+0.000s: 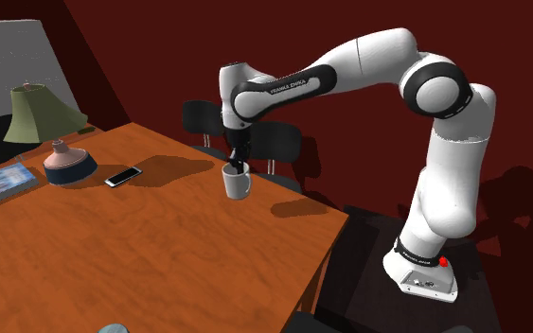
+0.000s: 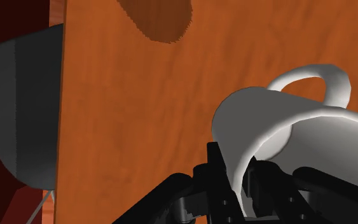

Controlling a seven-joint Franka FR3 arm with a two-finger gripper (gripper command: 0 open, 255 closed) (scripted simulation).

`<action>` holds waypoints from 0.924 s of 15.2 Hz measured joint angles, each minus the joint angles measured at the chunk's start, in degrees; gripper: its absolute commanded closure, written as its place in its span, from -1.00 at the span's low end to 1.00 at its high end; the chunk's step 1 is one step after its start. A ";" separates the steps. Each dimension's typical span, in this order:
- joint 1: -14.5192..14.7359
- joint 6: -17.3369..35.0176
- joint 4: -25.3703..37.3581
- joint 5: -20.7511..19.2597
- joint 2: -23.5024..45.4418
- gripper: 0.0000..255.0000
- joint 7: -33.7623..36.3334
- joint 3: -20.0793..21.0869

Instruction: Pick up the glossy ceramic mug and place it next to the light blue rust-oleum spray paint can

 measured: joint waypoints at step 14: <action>-0.08 -10.29 9.30 -0.10 -1.00 1.00 0.53 -0.03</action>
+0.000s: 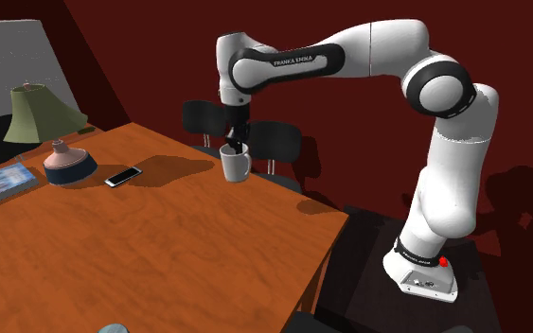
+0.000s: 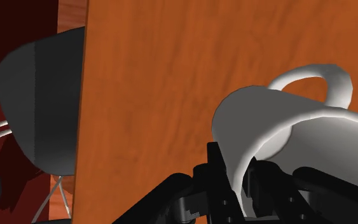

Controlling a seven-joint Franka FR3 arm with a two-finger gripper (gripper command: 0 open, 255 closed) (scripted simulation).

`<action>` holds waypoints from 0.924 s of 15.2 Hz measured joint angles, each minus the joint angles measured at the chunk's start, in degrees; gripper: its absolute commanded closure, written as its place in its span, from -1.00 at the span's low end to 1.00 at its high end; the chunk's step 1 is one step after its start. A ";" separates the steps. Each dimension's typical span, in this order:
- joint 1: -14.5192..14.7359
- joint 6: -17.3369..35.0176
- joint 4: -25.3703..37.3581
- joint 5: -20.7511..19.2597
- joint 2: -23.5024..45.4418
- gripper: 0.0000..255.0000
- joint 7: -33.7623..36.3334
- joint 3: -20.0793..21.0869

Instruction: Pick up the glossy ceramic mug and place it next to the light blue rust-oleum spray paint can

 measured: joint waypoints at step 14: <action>0.11 -11.73 13.61 -0.14 1.85 1.00 0.89 0.08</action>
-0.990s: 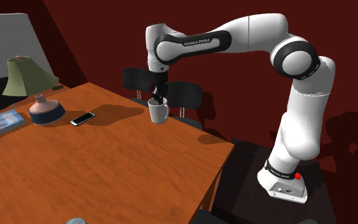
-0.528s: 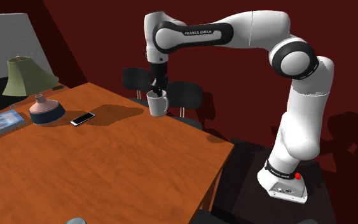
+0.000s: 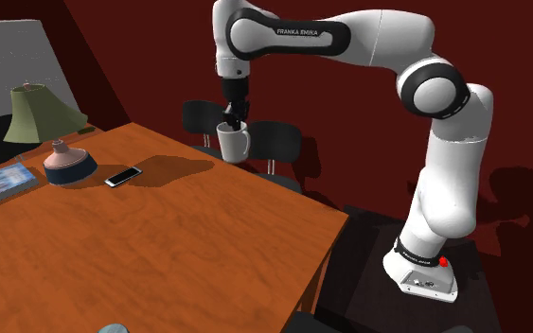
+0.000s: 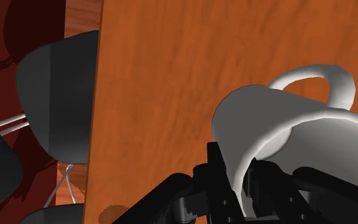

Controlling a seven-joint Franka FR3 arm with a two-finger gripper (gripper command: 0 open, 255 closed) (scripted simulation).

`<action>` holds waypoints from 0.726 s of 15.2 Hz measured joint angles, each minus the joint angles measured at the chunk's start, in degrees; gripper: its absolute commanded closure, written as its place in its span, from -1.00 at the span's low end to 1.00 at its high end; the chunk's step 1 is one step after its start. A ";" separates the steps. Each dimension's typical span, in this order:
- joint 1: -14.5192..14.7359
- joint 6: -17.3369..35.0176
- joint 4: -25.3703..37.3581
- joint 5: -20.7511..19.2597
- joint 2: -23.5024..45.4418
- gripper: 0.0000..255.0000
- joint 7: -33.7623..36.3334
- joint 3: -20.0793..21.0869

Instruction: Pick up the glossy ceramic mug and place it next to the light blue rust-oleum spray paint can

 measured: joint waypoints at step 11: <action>5.17 -1.08 -1.39 0.02 -3.04 1.00 8.77 3.62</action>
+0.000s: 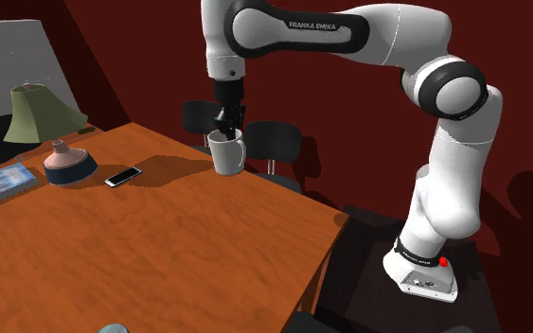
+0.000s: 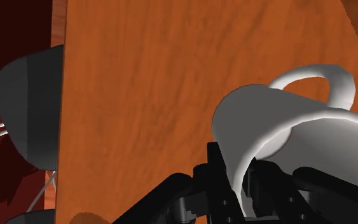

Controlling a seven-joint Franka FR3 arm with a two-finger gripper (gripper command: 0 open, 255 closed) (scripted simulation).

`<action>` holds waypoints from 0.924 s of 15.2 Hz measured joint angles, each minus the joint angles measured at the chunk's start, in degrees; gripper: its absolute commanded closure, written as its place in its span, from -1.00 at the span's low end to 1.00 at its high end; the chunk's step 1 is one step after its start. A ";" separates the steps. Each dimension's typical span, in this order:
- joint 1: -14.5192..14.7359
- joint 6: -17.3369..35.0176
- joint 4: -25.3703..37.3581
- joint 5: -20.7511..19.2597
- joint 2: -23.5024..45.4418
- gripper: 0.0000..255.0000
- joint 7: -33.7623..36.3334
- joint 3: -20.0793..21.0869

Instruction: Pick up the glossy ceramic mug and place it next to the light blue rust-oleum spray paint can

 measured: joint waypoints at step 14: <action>10.81 1.50 1.32 -1.09 1.64 1.00 18.46 7.88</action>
